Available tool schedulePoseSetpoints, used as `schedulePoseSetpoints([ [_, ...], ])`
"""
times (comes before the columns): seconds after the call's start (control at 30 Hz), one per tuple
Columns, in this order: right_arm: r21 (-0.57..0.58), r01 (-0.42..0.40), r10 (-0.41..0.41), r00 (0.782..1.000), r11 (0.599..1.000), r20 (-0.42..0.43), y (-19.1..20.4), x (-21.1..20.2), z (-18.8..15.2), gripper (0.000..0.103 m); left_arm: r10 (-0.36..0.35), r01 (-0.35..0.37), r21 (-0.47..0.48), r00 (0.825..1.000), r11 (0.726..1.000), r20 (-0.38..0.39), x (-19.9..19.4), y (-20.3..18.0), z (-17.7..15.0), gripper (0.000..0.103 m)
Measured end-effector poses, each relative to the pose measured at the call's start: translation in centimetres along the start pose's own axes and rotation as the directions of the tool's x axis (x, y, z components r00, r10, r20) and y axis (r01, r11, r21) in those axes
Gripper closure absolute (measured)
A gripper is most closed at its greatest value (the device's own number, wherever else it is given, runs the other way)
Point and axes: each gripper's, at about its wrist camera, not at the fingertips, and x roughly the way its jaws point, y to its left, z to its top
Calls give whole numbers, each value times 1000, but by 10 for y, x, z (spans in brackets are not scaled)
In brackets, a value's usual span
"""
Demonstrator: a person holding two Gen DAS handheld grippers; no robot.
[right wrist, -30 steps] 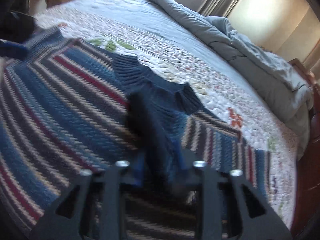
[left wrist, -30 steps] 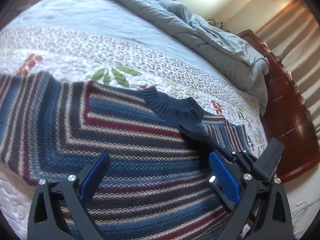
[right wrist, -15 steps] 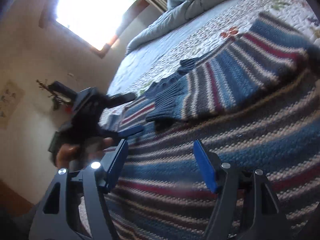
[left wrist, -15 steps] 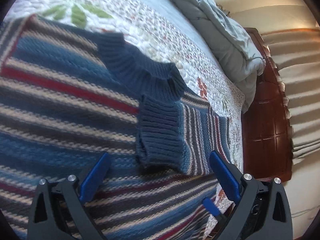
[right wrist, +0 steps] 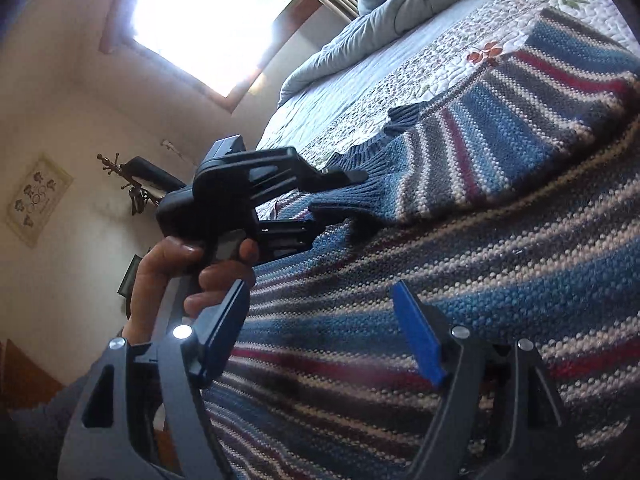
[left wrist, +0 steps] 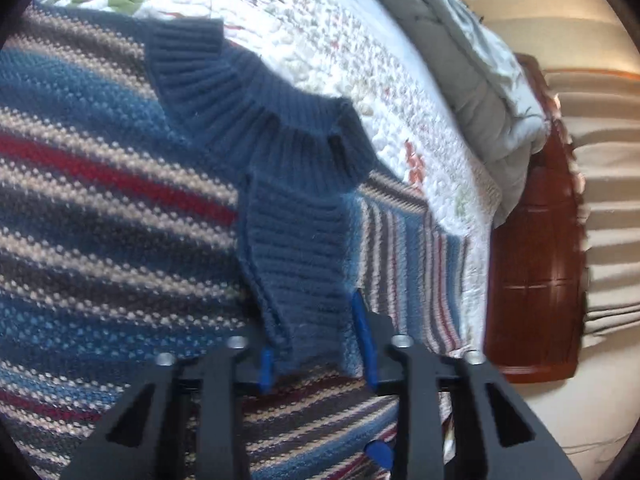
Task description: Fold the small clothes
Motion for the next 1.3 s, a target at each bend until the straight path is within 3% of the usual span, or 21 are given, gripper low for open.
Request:
schedulePoseSetpoints([
  [0.07,14,-1,1,1000,1000,2,-4,0,0,29,9,-9,2,1000,1000,13,-2,0,0,94],
  [0.27,34,12,-11,1000,999,-2,-12,-5,-4,28,-2,-4,57,995,998,96,-26,-14,5,95],
  [0.47,28,21,-20,1000,999,-9,-11,0,-6,28,-9,-9,108,986,994,165,-79,-24,28,95],
  [0.7,19,27,-27,1000,999,-16,-8,4,-1,29,38,-55,102,987,993,159,-105,16,39,95],
  [0.93,15,32,-32,999,999,24,-12,-14,10,32,2,-7,32,985,999,171,-104,63,38,95],
  [1.07,65,66,-75,987,996,145,-23,-48,49,32,39,-43,28,991,999,127,-91,80,33,95],
  [1.13,84,94,-107,981,992,162,-31,-56,74,32,33,-34,11,992,999,119,-88,90,30,95],
  [1.3,204,86,-102,993,975,68,-78,-48,116,35,2,0,-18,993,1000,122,-87,106,29,95],
])
